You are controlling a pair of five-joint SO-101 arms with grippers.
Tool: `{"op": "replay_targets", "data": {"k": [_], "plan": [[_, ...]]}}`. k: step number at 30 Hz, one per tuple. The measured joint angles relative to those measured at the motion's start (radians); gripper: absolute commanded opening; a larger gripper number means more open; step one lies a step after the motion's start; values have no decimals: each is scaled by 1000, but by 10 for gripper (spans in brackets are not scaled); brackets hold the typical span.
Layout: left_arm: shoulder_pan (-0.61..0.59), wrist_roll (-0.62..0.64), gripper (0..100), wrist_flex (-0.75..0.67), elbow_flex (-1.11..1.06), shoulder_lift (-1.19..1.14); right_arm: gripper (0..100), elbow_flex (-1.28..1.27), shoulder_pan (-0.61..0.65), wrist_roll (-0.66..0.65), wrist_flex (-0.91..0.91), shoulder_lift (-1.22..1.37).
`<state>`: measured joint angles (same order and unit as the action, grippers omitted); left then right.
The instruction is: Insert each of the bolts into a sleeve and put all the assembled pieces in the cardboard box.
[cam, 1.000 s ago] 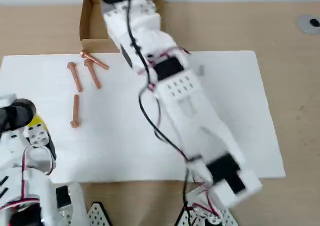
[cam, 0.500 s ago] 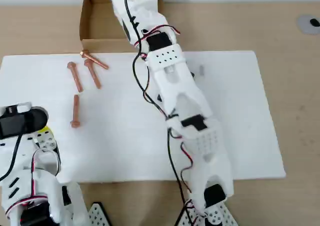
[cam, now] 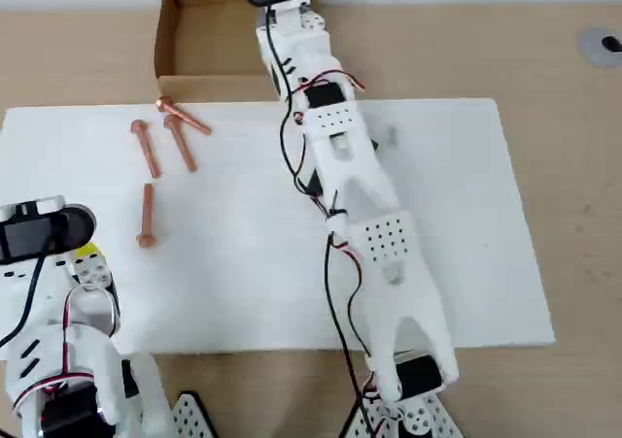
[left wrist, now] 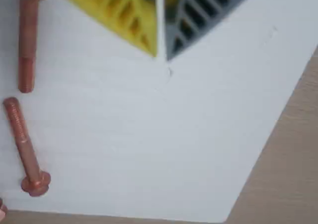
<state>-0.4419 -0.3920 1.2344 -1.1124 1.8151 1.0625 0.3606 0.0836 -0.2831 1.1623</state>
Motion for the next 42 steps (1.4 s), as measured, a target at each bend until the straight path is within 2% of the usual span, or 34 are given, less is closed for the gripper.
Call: {"op": "replay_targets", "data": {"k": [11, 16, 26, 35, 37, 42], "plan": [[0, 0, 10, 52, 0, 0, 12, 28, -11, 0, -71, 37], [0, -2, 10, 66, 0, 0, 12, 35, -38, -5, -166, 37], [0, -2, 10, 68, 15, 0, 12, 35, -49, -97, -296, 37], [0, -2, 11, 155, 69, 0, 13, 166, -49, -98, -465, 37], [0, -2, 17, 157, 71, 2, 35, 201, -49, -98, -508, 37], [0, -3, 101, 160, 71, 2, 184, 295, -48, -132, -646, 37]]}}
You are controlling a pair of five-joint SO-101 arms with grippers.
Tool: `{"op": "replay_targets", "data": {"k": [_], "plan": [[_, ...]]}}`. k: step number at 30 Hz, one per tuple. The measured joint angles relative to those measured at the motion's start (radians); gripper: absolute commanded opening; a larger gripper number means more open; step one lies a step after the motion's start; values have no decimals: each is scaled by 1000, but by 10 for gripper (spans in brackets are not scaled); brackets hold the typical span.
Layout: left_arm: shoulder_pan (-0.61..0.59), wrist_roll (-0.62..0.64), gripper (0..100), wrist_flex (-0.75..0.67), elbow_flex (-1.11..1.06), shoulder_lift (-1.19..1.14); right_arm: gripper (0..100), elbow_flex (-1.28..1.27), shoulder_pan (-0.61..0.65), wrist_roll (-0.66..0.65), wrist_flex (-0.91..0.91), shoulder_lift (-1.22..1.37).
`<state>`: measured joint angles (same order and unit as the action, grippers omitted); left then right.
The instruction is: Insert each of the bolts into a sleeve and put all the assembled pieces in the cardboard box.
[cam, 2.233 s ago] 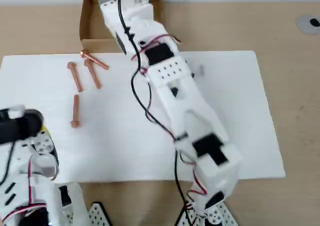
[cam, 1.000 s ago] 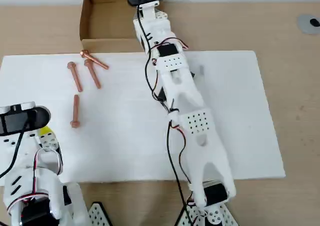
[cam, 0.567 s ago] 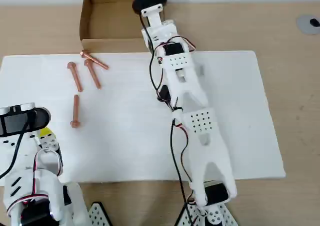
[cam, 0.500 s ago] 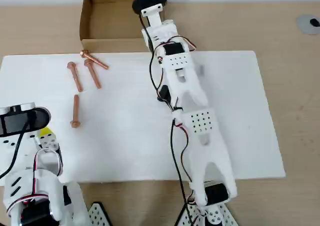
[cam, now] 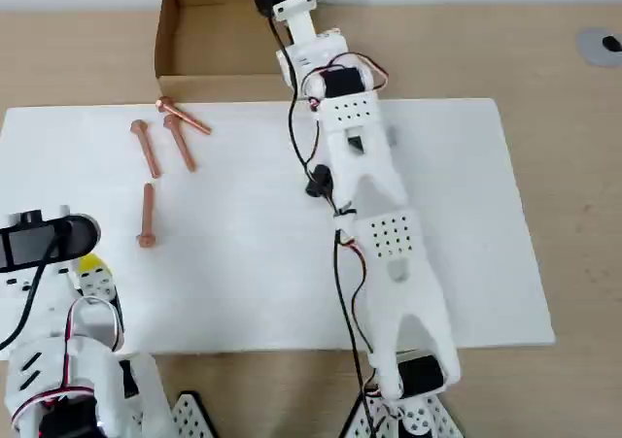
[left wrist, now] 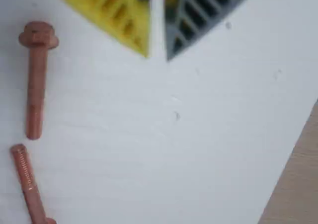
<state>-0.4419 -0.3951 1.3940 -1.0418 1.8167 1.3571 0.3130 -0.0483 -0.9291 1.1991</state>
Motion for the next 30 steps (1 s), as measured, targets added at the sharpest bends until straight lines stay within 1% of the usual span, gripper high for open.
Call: {"op": "replay_targets", "data": {"k": [3, 13, 16, 19, 22, 25, 28, 30], "plan": [[0, 0, 119, 0, 2, 0, 223, 60, 2, -9, -69, -2], [0, 0, 122, 0, 2, 0, 221, 183, 25, -9, -201, -3], [0, 44, 122, 0, 2, 0, 221, 247, 28, -9, -250, -5], [-2, 126, 152, -54, -17, -28, 221, 261, 43, -9, -311, -6], [-2, 166, 180, -152, -61, -141, 221, 261, 48, -9, -430, -77], [-2, 175, 174, -265, -61, -328, 221, 264, 52, -9, -554, -212], [-2, 178, 175, -370, 5, -559, 221, 264, 54, -9, -683, -342], [9, 192, 175, -402, 89, -712, 221, 264, 54, -9, -787, -423]]}}
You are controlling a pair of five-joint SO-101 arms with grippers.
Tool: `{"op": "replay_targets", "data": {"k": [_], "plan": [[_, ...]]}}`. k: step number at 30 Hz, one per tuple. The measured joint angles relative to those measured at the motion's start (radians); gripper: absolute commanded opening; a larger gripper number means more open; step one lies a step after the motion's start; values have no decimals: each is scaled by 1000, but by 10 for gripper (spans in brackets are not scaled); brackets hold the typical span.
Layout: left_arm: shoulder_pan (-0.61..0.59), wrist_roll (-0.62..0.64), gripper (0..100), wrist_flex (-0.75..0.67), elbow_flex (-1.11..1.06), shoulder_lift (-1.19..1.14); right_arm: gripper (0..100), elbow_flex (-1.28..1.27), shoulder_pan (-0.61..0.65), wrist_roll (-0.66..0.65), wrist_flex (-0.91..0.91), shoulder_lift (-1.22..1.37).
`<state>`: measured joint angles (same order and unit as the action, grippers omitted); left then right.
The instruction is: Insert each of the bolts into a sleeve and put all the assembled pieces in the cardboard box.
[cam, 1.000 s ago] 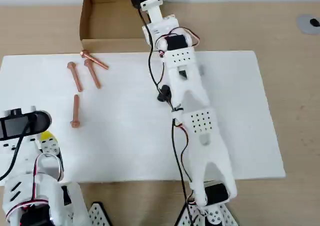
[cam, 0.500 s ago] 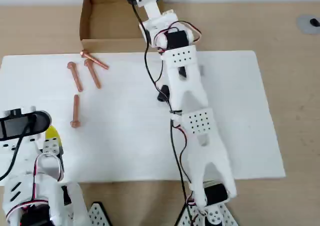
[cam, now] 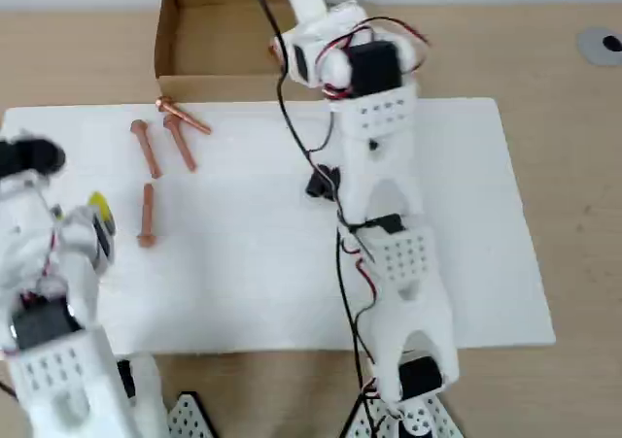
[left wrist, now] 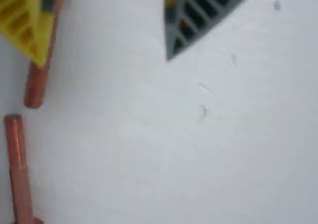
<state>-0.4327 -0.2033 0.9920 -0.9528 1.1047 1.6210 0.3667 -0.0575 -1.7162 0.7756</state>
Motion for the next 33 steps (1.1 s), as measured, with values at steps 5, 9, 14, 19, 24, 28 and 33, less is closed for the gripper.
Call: {"op": "replay_targets", "data": {"k": [5, 9, 14, 19, 24, 28, 33], "plan": [[83, 115, 175, -26, 229, -361, 221, 2, 0, 0, -58, -157], [138, 181, 174, -26, 371, -609, 221, 2, 0, 0, -60, -242], [143, 255, 174, -26, 539, -848, 221, -78, 0, 52, -60, -299], [143, 295, 174, -26, 687, -1028, 221, -236, 0, 115, -60, -350], [143, 304, 174, -25, 812, -1180, 221, -384, 0, 140, -60, -425], [143, 342, 174, 23, 893, -1280, 221, -509, 0, 150, -60, -511], [143, 382, 174, 104, 999, -1395, 221, -704, 0, 150, -60, -663]]}}
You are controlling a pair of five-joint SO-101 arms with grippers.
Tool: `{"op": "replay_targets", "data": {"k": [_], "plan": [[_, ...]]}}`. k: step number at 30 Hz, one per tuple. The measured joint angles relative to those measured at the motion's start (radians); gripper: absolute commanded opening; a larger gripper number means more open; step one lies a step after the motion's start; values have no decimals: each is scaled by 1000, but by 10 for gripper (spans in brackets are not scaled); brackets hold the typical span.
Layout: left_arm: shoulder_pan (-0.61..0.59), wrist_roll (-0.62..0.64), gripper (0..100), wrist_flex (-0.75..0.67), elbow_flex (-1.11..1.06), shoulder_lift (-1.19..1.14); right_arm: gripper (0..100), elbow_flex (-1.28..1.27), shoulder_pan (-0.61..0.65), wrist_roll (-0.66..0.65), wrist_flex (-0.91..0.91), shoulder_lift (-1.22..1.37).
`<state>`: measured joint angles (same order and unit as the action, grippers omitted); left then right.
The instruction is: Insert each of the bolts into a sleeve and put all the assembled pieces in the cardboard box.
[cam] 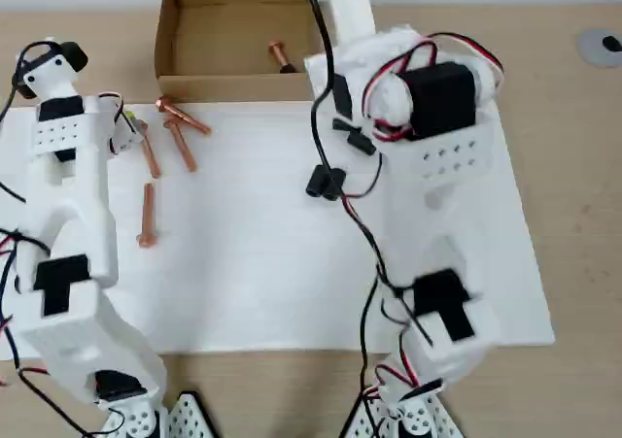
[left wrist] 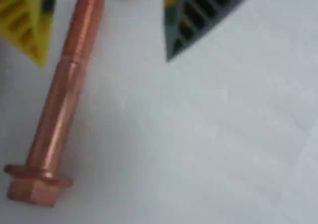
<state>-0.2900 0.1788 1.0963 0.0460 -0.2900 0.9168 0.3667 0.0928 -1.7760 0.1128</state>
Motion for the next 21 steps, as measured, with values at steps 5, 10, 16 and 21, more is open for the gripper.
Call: {"op": "replay_targets", "data": {"k": [5, 10, 16, 21], "plan": [[0, 8, 174, 52, 95, -81, 221, -209, 0, 0, 0, -161], [5, 11, 174, 58, 157, -124, 221, -399, 0, 0, 34, -308], [44, 11, 174, 58, 178, -144, 221, -647, 0, 0, 120, -480], [51, 26, 174, 58, 178, -206, 221, -833, 0, 0, 187, -595]]}}
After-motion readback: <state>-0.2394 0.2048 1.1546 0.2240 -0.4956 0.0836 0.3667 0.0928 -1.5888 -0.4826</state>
